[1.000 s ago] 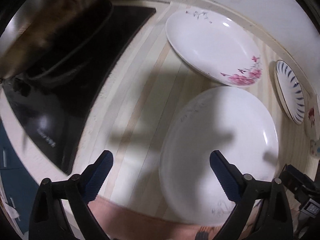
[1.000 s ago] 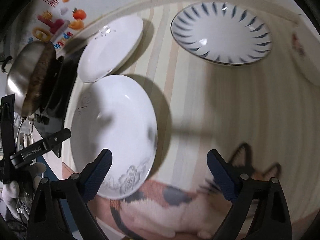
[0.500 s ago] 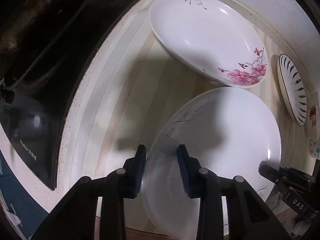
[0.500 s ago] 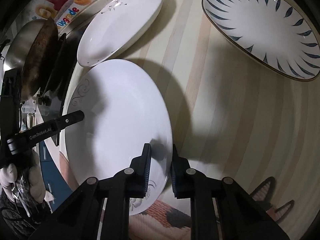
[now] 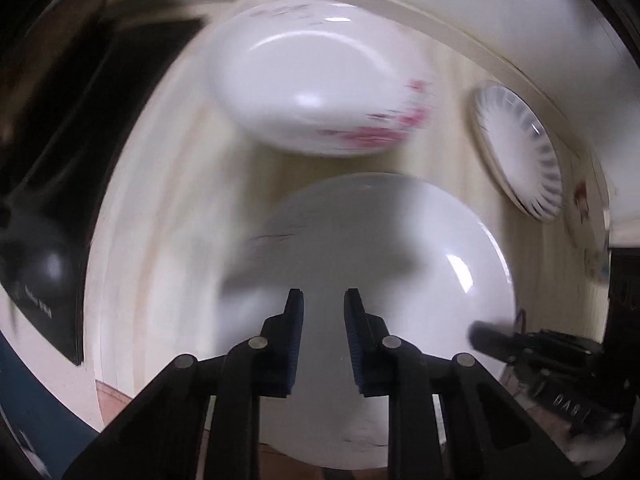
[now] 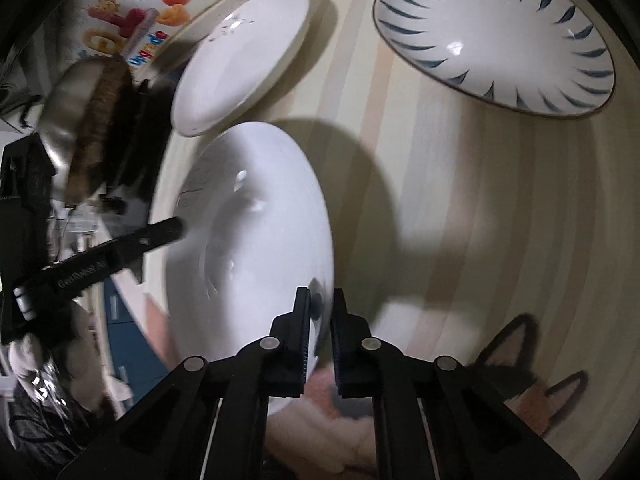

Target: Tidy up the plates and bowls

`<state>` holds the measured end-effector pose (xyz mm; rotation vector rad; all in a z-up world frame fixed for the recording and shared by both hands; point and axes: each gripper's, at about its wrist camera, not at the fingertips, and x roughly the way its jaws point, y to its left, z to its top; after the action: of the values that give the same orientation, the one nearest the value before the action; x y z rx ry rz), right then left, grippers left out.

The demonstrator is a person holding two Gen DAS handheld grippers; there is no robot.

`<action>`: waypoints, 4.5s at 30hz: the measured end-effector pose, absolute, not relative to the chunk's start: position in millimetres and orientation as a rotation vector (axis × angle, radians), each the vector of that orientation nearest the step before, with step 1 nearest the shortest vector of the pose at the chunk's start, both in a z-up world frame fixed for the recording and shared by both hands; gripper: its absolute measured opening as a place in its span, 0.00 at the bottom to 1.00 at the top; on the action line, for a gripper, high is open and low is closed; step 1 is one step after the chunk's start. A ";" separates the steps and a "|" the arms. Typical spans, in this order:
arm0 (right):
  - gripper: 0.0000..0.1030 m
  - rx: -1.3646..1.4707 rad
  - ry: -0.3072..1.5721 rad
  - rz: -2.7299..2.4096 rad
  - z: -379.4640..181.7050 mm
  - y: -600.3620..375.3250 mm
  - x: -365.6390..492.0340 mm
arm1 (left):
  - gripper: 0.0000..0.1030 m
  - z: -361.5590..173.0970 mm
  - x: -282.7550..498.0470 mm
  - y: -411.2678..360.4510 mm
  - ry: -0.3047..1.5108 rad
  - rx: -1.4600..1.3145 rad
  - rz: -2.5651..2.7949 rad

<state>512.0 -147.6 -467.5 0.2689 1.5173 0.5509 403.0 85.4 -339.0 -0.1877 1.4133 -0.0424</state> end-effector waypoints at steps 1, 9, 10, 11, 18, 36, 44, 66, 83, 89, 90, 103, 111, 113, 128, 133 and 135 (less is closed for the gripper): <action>0.09 0.244 1.509 0.550 -464.9 -143.3 510.4 | 0.18 -333.9 403.1 75.0 1.407 -0.156 -0.044; 0.09 0.264 1.503 0.527 -462.6 -159.1 504.9 | 0.25 -318.7 400.2 142.9 1.374 -0.236 0.068; 0.09 0.277 1.510 0.518 -465.2 -162.2 506.7 | 0.28 -322.1 397.8 152.6 1.383 -0.264 0.079; 0.09 0.283 1.515 0.513 -467.5 -167.1 508.9 | 0.28 -328.2 397.5 168.8 1.402 -0.309 0.094; 0.09 0.284 1.511 0.532 -466.7 -170.6 519.3 | 0.30 -365.2 402.4 190.1 1.505 -0.429 0.078; 0.10 0.366 1.582 0.529 -481.2 -180.2 524.7 | 0.30 -336.8 375.9 152.7 1.472 -0.351 0.052; 0.10 0.370 1.560 0.478 -456.5 -225.1 500.0 | 0.30 -319.2 354.4 104.9 1.468 -0.310 -0.040; 0.13 0.471 1.548 0.297 -473.8 -317.6 448.0 | 0.30 -351.5 359.2 13.7 1.528 -0.168 -0.139; 0.24 0.460 1.536 0.181 -434.6 -314.7 469.3 | 0.31 -332.9 393.4 25.4 1.449 -0.192 -0.091; 0.48 0.460 1.403 0.265 -382.4 -269.7 520.3 | 0.34 -317.3 432.8 98.9 1.365 -0.297 0.068; 0.48 0.455 1.397 0.294 -379.5 -256.9 531.3 | 0.34 -321.8 440.1 110.8 1.373 -0.319 0.083; 0.48 0.210 1.390 0.473 -420.1 -96.0 716.2 | 0.34 -367.5 496.7 190.4 1.388 -0.512 0.200; 0.28 0.174 1.443 0.500 -469.3 -67.0 760.3 | 0.28 -383.4 526.7 195.8 1.383 -0.493 0.213; 0.14 0.187 1.443 0.524 -474.3 -65.2 759.8 | 0.23 -384.5 530.4 193.5 1.376 -0.478 0.218; 0.11 0.166 1.361 0.558 -452.0 -77.5 729.9 | 0.23 -362.7 526.4 175.1 1.295 -0.395 0.195; 0.11 0.208 1.318 0.547 -424.1 -99.4 712.3 | 0.23 -335.5 514.0 162.5 1.267 -0.373 0.146; 0.11 0.226 1.301 0.544 -411.0 -109.8 701.6 | 0.23 -326.3 502.3 155.9 1.256 -0.367 0.123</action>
<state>701.6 -109.8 -411.0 0.2262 1.3013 0.5443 502.3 155.9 -326.3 -0.3670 1.2557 0.1233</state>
